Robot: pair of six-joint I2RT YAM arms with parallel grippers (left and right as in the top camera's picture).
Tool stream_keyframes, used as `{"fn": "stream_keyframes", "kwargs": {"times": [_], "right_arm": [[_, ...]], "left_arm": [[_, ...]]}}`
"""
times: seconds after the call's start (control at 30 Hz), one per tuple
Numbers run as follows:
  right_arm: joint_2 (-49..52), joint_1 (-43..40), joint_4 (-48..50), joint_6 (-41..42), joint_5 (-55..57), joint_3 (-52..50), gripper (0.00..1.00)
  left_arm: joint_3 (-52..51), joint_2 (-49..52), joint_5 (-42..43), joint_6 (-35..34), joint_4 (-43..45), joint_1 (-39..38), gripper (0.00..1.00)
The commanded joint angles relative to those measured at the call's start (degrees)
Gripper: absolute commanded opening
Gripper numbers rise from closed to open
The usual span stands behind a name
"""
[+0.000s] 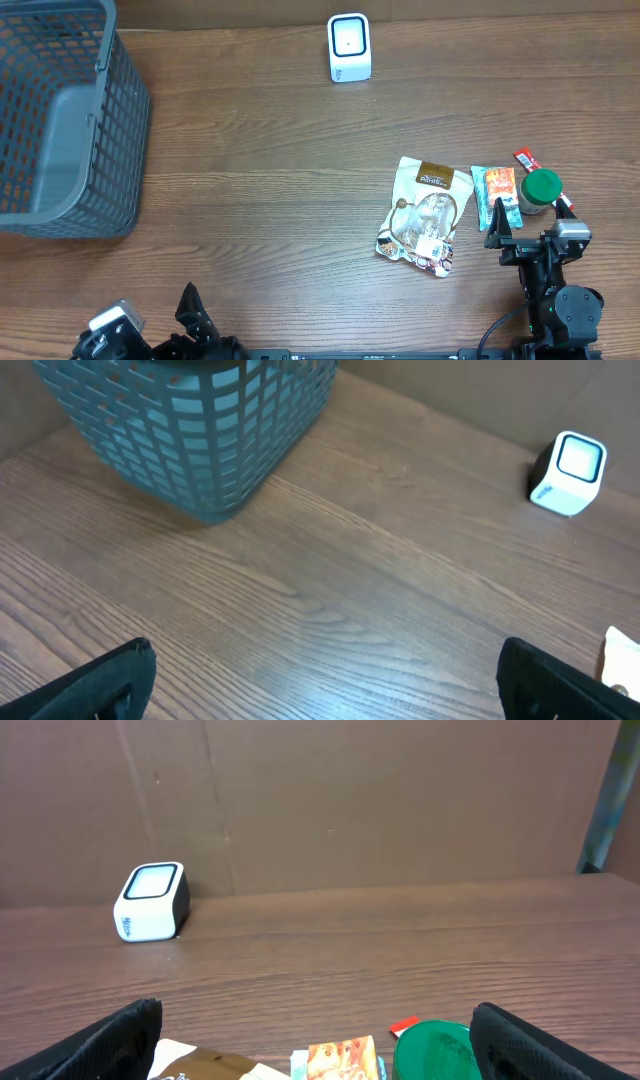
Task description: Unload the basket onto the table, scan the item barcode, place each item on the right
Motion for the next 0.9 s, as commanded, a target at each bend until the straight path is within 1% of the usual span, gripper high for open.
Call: {"fn": "stream_keyframes", "kwargs": {"times": [0.0, 0.23, 0.33, 0.43, 0.5, 0.53, 0.73, 0.8, 0.87], "right_arm": [[-0.6, -0.4, 0.2, 0.2, 0.5, -0.6, 1.00], [-0.6, -0.4, 0.2, 0.2, 0.5, -0.6, 1.00], [-0.6, -0.4, 0.2, 0.2, 0.5, -0.6, 1.00], [-0.6, -0.4, 0.2, 0.2, 0.5, -0.6, 1.00], [-0.6, -0.4, 0.2, 0.2, 0.5, -0.6, 1.00], [-0.6, -0.4, 0.2, 0.2, 0.5, -0.6, 1.00], [-0.6, -0.4, 0.2, 0.2, 0.5, -0.6, 1.00], [-0.6, -0.4, 0.2, 0.2, 0.5, -0.6, 1.00], [-0.6, -0.4, 0.2, 0.2, 0.5, -0.6, 1.00]], "left_arm": [[-0.3, -2.8, -1.1, 0.0, 0.3, 0.0, 1.00], [-0.6, -6.6, -0.9, 0.0, 4.3, 0.0, 1.00], [-2.1, -8.0, -0.5, -0.7, 8.5, 0.0, 1.00], [-5.3, -10.3, 1.1, -0.8, 15.0, 0.0, 1.00], [-8.8, -12.4, 2.5, -0.8, 21.3, -0.2, 1.00], [-13.0, -14.7, 4.3, -0.9, 28.5, -0.6, 1.00], [-23.1, -14.8, 8.7, -1.5, 49.8, -1.8, 1.00], [-27.1, -14.8, 9.2, -1.7, 58.9, -2.1, 1.00], [-32.3, -14.8, 10.3, -1.9, 69.9, -2.2, 1.00]]}}
